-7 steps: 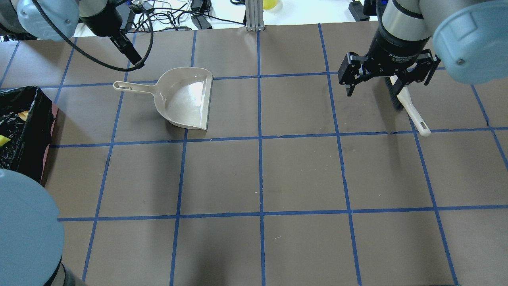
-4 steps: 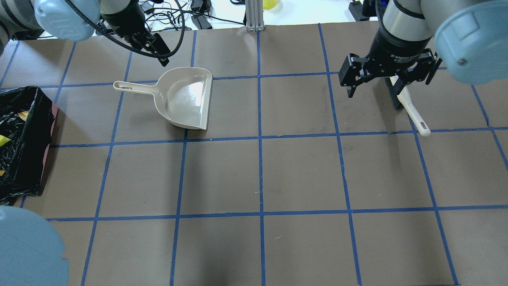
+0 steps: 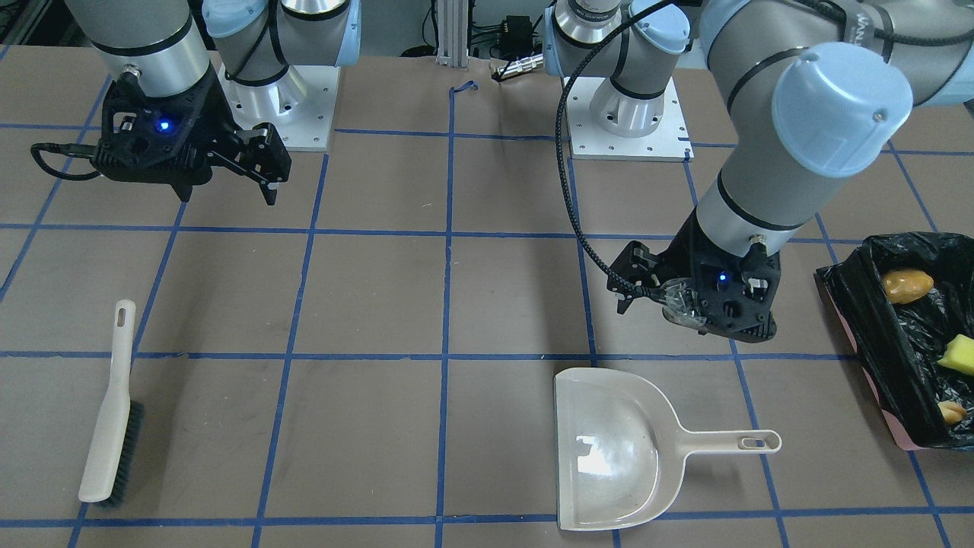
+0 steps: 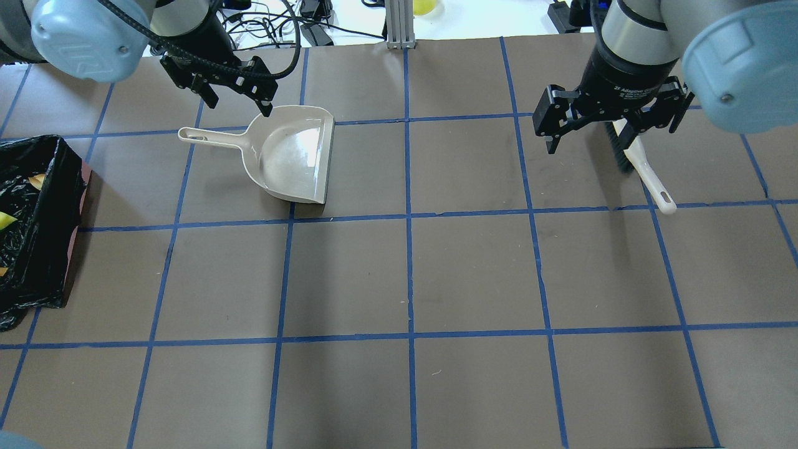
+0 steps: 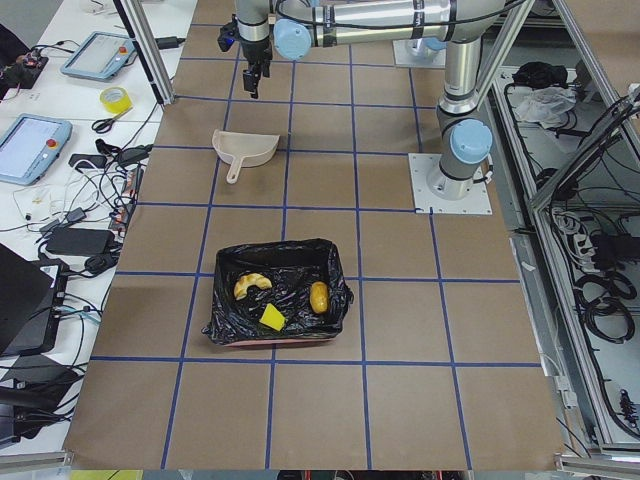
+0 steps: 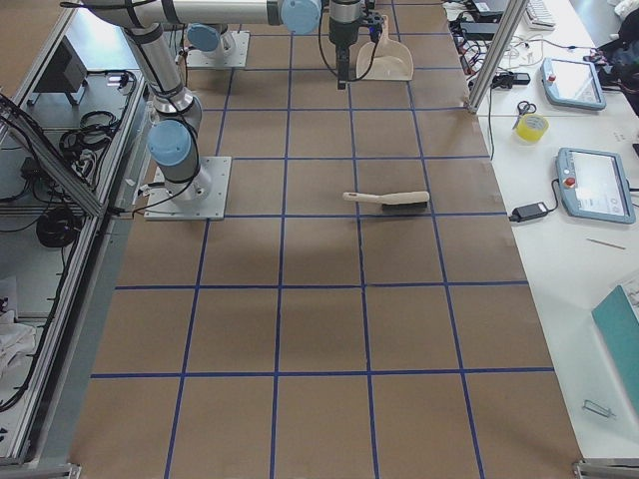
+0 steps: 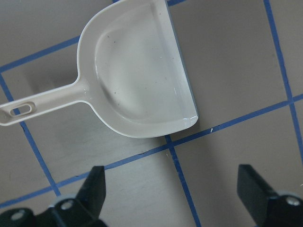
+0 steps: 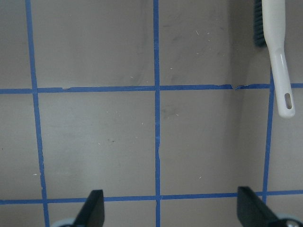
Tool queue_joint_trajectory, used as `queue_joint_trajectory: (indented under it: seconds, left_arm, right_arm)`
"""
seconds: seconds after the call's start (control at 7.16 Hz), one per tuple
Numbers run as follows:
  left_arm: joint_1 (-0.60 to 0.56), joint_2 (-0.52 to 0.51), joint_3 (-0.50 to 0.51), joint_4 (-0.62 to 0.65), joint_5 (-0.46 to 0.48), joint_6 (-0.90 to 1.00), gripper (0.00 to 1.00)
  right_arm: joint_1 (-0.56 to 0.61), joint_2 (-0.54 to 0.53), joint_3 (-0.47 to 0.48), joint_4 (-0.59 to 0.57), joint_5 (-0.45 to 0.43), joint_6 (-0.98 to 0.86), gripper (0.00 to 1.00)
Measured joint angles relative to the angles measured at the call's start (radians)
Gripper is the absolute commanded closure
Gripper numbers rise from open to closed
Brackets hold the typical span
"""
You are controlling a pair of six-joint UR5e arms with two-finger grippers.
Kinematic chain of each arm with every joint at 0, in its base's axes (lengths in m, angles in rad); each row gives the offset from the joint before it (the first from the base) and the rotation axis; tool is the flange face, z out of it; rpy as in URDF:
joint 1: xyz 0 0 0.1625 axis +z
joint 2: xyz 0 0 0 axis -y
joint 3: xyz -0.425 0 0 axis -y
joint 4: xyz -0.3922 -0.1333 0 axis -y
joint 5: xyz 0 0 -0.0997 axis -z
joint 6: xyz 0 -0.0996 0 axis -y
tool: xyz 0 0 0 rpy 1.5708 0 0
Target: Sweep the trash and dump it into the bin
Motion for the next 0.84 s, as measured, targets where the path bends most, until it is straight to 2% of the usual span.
queue_joint_trajectory:
  seconds: [0.28,0.84]
  left_arm:
    - [-0.001,0.069,-0.023,-0.067,0.051,-0.079,0.0]
    - [-0.003,0.166,-0.09,-0.09,0.056,-0.096,0.0]
  right_arm:
    - [-0.001,0.002,0.0,-0.002,-0.001,-0.003,0.0]
    - [0.0,0.002,0.0,-0.004,0.001,-0.004,0.0]
